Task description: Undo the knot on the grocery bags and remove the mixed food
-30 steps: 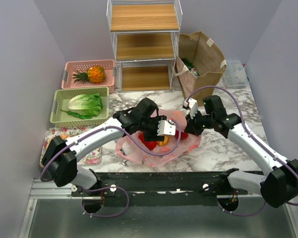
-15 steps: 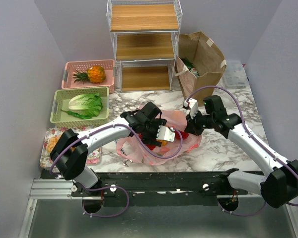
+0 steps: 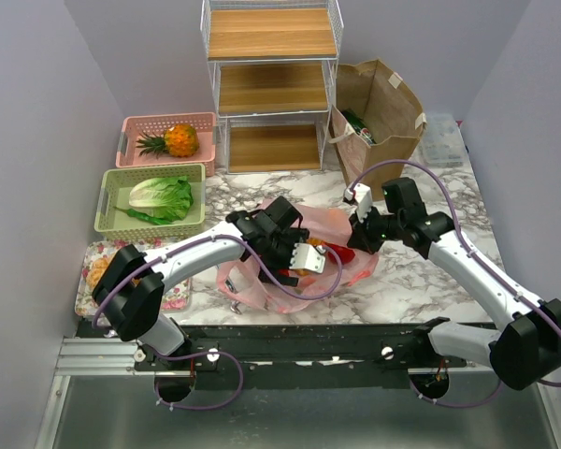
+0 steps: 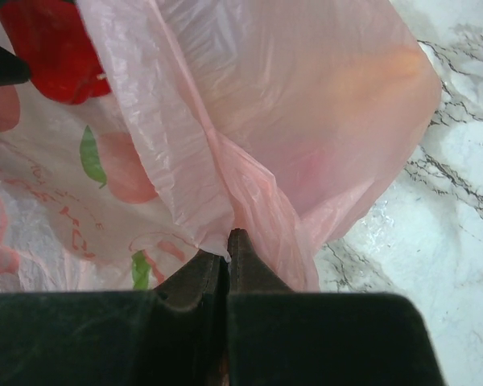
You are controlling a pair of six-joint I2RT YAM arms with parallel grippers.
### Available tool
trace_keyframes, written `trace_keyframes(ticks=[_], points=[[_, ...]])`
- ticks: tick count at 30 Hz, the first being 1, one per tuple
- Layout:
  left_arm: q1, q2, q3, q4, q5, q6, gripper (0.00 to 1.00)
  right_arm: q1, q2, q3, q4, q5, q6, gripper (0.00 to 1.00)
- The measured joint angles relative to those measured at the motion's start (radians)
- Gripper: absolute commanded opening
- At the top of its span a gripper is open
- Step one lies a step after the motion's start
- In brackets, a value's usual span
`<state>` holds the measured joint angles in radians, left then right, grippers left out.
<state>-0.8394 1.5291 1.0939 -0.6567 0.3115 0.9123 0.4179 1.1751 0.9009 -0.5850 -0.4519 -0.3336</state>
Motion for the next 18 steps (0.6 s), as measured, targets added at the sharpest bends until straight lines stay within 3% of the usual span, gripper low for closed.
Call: trace_keyframes(ticks=[9,18], points=[[0.005,0.01,-0.074,-0.112,-0.038,-0.021,0.92,0.0,0.01,0.011,0.0,0.005,-0.001,0.01],[0.008,0.115,-0.07,-0.06,-0.096,-0.055,0.64,0.0,0.023,0.014,0.0,0.006,-0.007,0.01]])
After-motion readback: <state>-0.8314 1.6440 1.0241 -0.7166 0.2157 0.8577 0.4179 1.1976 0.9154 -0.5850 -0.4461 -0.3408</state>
